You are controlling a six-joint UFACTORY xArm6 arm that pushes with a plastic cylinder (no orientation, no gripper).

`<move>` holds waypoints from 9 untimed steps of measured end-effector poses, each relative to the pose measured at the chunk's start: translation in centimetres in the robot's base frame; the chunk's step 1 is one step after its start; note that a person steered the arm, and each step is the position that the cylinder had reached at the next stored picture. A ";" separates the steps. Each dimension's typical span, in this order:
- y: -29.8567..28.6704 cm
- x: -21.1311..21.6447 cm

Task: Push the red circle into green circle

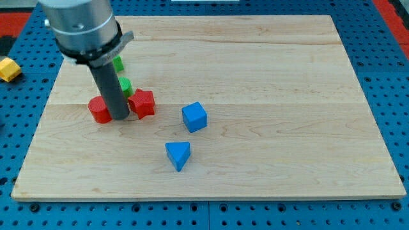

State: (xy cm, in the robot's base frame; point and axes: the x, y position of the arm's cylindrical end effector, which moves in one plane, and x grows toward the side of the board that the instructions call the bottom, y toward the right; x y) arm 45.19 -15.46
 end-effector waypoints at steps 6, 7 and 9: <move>-7.2 -0.7; -7.2 -0.7; -5.0 2.1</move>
State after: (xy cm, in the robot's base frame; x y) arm 47.25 -20.47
